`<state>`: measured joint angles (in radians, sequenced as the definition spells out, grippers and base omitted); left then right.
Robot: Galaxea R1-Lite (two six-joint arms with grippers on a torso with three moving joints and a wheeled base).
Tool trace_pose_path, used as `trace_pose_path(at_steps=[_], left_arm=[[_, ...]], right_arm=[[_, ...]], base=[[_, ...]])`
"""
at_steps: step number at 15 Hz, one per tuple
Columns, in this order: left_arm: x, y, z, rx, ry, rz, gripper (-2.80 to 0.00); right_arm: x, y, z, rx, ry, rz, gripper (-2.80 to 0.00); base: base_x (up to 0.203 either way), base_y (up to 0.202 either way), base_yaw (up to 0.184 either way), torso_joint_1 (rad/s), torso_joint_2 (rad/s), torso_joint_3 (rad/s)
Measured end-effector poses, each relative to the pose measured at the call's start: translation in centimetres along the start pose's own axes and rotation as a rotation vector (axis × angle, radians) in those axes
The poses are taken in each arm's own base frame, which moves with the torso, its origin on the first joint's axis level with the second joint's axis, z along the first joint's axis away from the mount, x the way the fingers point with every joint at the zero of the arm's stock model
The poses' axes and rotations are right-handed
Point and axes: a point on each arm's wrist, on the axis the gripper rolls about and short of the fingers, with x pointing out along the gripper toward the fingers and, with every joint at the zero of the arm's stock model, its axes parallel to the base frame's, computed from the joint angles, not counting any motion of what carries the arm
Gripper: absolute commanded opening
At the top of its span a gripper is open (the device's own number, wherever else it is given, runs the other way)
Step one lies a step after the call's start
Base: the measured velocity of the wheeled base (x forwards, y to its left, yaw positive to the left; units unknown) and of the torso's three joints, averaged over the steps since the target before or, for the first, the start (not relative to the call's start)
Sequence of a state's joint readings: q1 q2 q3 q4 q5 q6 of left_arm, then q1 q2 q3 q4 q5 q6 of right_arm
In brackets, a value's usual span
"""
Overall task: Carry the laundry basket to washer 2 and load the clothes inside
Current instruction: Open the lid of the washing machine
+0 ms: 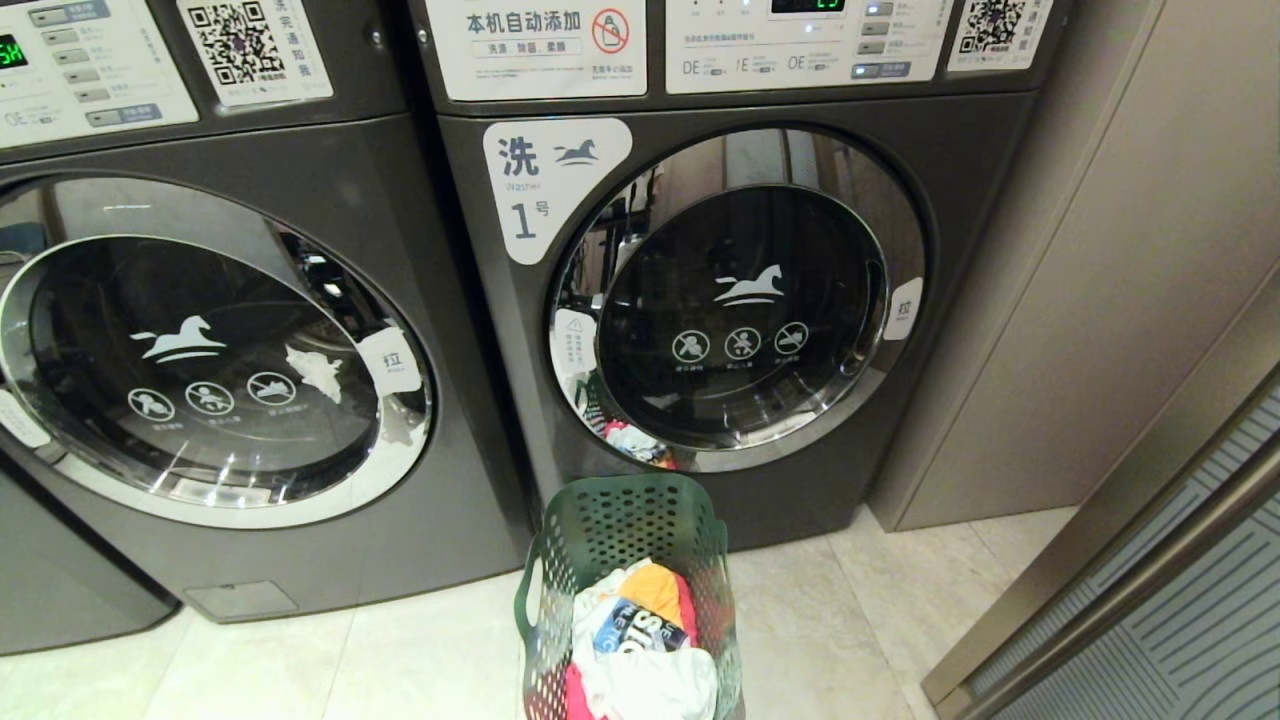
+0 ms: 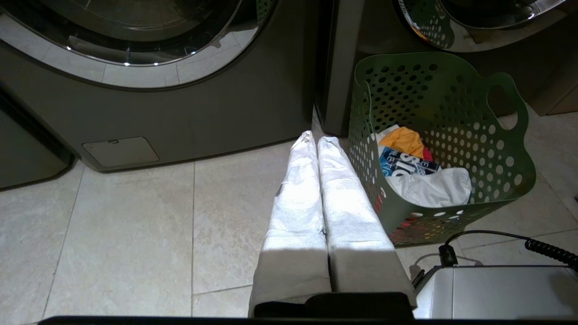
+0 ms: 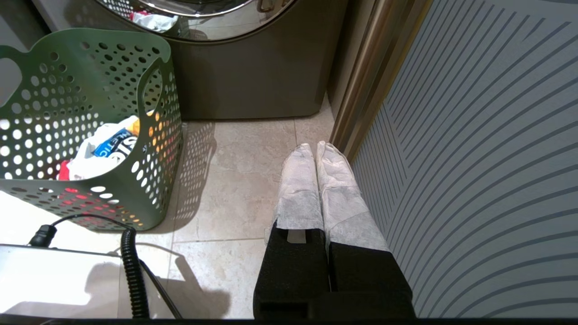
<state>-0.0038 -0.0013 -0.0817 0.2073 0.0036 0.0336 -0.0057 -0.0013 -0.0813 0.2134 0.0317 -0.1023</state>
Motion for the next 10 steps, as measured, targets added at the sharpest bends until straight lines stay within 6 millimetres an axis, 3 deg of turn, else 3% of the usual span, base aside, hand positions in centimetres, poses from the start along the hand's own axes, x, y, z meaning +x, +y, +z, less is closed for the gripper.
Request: trace_pose_path(at_steps=[4,6,8,10], left_arm=[[-0.3,0.0,0.8,-0.001,-0.038,0.003,-2.80],[-1.8,0.1,3.9,0.015,-0.165,0.000,-2.80],[-4.1,0.3,8.5,0.013,-0.283,-0.004,-2.80],[-4.4,0.5,12.7,-0.019,-0.271,-0.012,-2.80]], right_arm=[[0.0,0.0,0.0,0.002,0.000,-0.001,-2.80],[0.0,0.0,0.0,0.002,0.000,-0.001,-2.80],[0.0,0.0,0.0,0.002,0.000,-0.001,-2.80],[0.0,0.0,0.0,0.002,0.000,-0.002,-2.80]], base=[[0.000,0.000,0.000,0.000,0.00,0.000],[0.000,0.000,0.000,0.000,0.00,0.000],[0.000,0.000,0.000,0.000,0.00,0.000],[0.000,0.000,0.000,0.000,0.00,0.000]])
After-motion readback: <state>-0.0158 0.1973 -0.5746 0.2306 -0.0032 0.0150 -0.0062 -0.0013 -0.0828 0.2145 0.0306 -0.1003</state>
